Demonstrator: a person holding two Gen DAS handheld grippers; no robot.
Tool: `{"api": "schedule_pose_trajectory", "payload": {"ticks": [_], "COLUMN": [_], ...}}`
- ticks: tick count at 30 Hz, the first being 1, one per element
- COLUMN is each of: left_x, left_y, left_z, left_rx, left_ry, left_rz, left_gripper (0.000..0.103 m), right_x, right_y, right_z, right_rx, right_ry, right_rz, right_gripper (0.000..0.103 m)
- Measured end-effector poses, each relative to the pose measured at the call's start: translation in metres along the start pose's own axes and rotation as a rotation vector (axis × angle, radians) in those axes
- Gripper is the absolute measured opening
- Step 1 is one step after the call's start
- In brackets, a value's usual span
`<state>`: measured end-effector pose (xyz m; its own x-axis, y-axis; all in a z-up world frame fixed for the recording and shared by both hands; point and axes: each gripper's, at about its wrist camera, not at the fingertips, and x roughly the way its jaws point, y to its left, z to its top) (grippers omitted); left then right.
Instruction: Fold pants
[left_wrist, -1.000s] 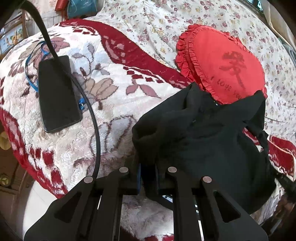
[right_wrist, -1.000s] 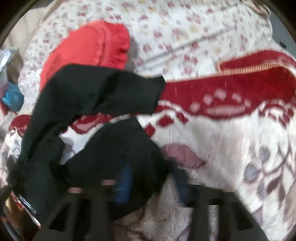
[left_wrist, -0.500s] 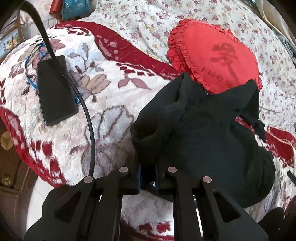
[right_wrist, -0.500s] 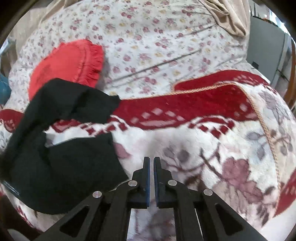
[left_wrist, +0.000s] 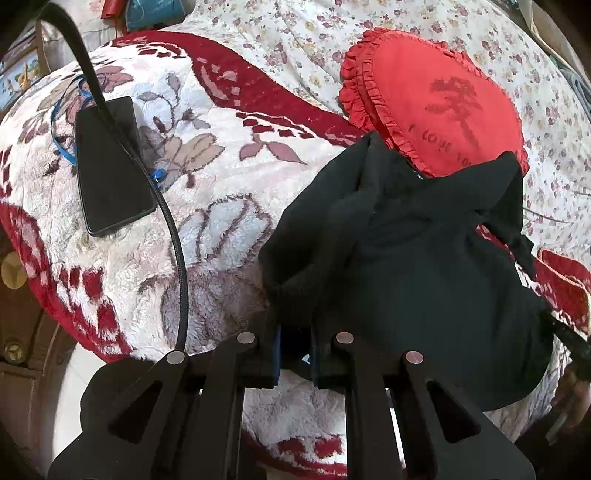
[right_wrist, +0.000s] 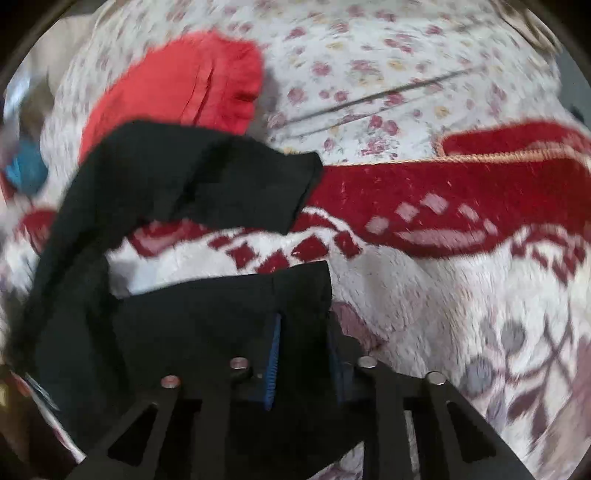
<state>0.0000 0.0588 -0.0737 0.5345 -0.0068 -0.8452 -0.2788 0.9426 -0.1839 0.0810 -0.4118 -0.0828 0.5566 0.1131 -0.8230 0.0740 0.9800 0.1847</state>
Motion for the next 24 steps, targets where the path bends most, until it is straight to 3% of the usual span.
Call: {"api": "schedule_pose_trajectory", "payload": {"ticks": [4,6,7,9,10,13,16,20,24], "left_x": [-0.004,-0.004,-0.002,0.003,0.004,0.002,-0.013,-0.038,-0.047], "left_y": [-0.003,-0.004,-0.005,-0.006,-0.005,0.001,0.009,0.012,0.002], "left_z": [-0.002,-0.005,-0.007,-0.011,-0.013,-0.017,-0.015,-0.007,-0.003], "left_rx": [0.003,0.003,0.002,0.004,0.004,-0.002,0.000,0.017,0.045], "left_ry": [0.000,0.000,0.008,0.030,0.036,0.048,0.013,-0.058,-0.079], "left_rz": [-0.005,-0.009,-0.007,0.003,0.006,0.005,0.016,0.033,-0.009], "left_gripper": [0.011,0.011,0.011,0.011,0.012,0.015,0.019,0.023,0.031], "right_x": [-0.050,-0.060,-0.058,-0.044,-0.035,-0.035,-0.051,-0.059,-0.044], "right_y": [-0.016,-0.026,-0.028,-0.034,-0.040,-0.051,-0.029,0.023,0.069], "right_z": [-0.001,-0.003,-0.004,-0.007,-0.008,-0.011,-0.008,-0.011,-0.019], "right_rx": [0.040,0.054,0.049,0.022,0.040,0.119,0.043,-0.060,-0.133], "right_ry": [-0.101,-0.092,-0.075,-0.032,-0.001,0.021,-0.031,-0.057,-0.019], "right_rz": [-0.032,-0.062,-0.093,-0.262,-0.282,-0.185,-0.168,0.041,0.165], "right_gripper": [0.010,0.010,0.009,0.009,0.009,0.012,0.018,0.047,0.047]}}
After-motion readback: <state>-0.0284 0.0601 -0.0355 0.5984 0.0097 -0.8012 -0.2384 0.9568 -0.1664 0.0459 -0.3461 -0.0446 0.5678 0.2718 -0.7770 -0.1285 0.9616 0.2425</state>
